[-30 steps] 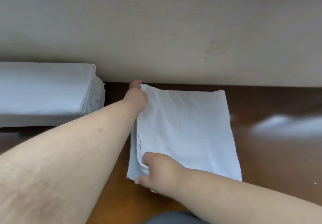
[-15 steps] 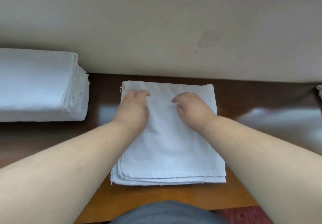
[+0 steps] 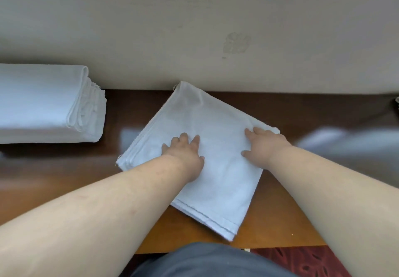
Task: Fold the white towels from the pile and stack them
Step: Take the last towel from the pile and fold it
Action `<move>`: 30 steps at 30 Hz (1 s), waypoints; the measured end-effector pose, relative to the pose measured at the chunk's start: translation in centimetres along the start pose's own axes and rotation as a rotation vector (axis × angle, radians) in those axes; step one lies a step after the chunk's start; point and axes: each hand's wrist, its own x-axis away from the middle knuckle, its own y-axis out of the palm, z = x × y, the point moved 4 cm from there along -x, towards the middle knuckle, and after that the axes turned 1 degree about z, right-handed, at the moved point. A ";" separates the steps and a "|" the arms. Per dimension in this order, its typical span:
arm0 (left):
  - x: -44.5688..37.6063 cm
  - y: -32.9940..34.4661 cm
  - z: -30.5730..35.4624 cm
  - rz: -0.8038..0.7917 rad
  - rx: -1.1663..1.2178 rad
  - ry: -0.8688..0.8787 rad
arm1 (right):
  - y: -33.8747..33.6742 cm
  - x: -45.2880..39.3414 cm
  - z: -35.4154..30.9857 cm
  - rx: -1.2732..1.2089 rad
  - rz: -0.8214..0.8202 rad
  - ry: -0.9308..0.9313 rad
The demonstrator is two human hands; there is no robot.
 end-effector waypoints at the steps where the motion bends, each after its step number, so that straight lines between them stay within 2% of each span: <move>1: -0.1 -0.1 0.4 -0.014 -0.005 0.021 | 0.5 1.0 0.3 0.021 0.002 0.009; 6: -0.4 0.1 2.2 -0.070 -0.089 0.116 | 3.6 6.0 0.8 -0.034 -0.065 0.071; 11: 0.3 0.5 3.8 -0.048 -0.104 0.192 | 6.5 9.4 0.3 -0.121 -0.140 -0.015; 14: 1.5 1.4 4.2 0.045 -0.080 0.154 | 7.7 10.6 -0.1 -0.194 -0.139 -0.053; 18: 5.7 5.5 3.4 0.224 0.077 0.162 | 8.8 11.3 0.2 -0.178 -0.002 -0.222; 21: 8.8 10.2 1.7 0.124 -0.116 0.257 | 11.2 11.9 0.3 -0.156 -0.103 -0.305; 23: 9.7 11.9 0.2 0.068 -0.213 0.244 | 12.2 12.1 -0.3 -0.127 -0.134 -0.318; 27: 9.7 11.2 -1.7 0.041 -0.196 0.232 | 11.2 11.7 -1.9 -0.166 -0.170 -0.285; 30: 9.6 9.1 -2.7 0.091 -0.101 0.293 | 9.2 10.7 -1.9 -0.199 -0.110 -0.239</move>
